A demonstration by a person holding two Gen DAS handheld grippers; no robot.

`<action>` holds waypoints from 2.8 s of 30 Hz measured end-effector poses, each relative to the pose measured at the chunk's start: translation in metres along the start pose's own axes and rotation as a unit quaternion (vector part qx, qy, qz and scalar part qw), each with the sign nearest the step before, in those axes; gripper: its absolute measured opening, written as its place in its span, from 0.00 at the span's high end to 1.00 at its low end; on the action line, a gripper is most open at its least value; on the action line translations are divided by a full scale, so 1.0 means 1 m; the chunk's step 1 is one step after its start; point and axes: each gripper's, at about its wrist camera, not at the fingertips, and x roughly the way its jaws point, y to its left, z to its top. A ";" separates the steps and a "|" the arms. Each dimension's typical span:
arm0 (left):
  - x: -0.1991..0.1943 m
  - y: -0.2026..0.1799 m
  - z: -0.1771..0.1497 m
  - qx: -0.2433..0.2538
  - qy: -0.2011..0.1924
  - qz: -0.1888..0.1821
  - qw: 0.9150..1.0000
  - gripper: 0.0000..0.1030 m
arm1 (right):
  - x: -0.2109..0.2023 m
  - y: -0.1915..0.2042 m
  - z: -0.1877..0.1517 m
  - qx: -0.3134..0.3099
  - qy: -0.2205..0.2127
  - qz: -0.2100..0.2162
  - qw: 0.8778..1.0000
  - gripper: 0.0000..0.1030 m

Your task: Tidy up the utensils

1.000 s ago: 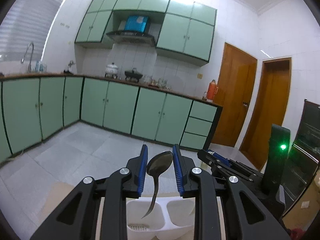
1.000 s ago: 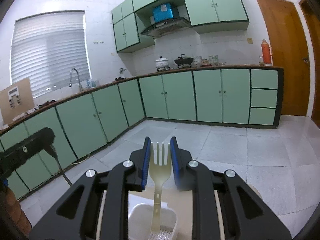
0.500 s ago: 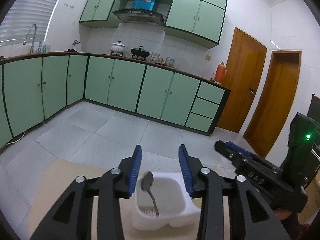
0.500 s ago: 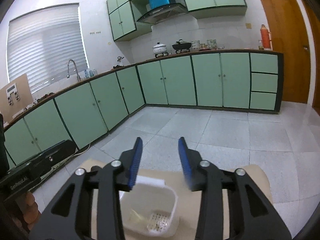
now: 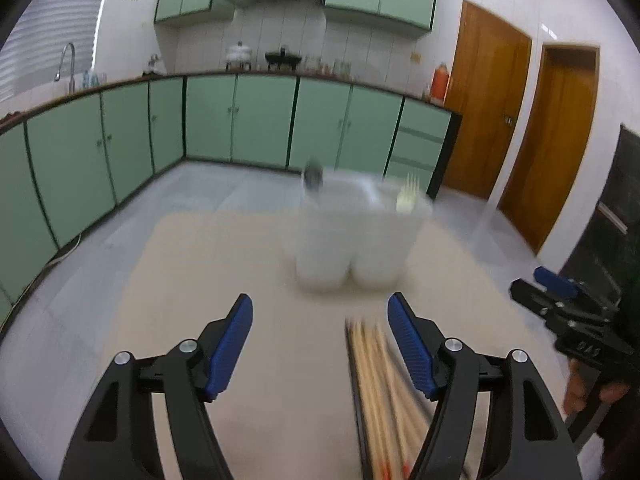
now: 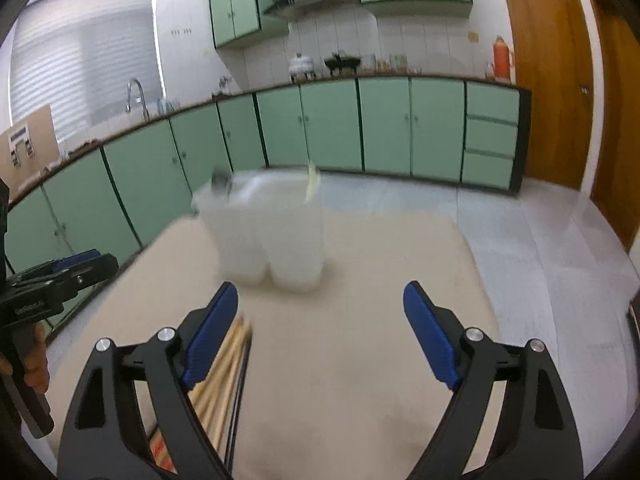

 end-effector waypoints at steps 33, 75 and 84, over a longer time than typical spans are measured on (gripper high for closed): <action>-0.041 -0.018 -0.140 0.023 0.057 0.014 0.998 0.34 | -0.043 0.065 -0.150 -0.078 0.116 0.044 0.989 0.93; -0.004 -0.016 -0.123 0.009 0.104 0.031 0.994 0.90 | -0.028 0.022 -0.131 -0.009 0.095 0.009 0.995 0.88; -0.037 -0.009 -0.144 0.001 0.094 0.026 0.995 0.82 | -0.063 0.017 -0.148 -0.011 0.100 0.035 0.994 0.75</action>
